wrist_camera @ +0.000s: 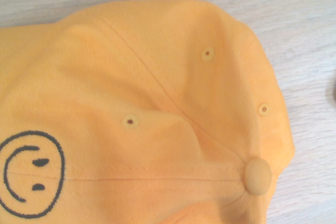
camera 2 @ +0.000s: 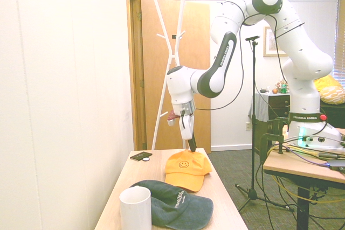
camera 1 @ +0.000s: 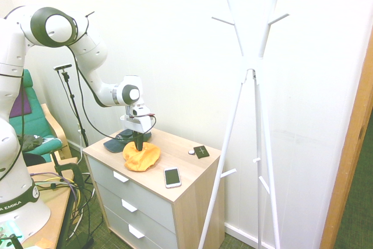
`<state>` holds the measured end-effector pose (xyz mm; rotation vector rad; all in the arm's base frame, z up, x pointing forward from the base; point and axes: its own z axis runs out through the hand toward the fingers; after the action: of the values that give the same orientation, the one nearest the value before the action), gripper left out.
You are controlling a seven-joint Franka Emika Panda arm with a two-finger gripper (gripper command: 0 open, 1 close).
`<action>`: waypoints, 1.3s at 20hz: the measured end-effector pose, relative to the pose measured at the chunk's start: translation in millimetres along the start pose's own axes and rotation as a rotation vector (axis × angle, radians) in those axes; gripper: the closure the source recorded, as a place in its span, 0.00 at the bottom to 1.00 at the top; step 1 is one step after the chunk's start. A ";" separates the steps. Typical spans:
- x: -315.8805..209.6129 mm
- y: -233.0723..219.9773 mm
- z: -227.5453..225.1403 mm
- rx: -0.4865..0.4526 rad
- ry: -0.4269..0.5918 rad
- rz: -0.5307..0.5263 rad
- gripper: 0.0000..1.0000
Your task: Hang the cap
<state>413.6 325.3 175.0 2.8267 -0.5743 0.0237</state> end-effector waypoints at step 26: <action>6.6 0.9 -2.9 0.005 -0.018 0.035 0.00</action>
<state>419.4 322.6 178.4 2.8241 -0.6291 0.0057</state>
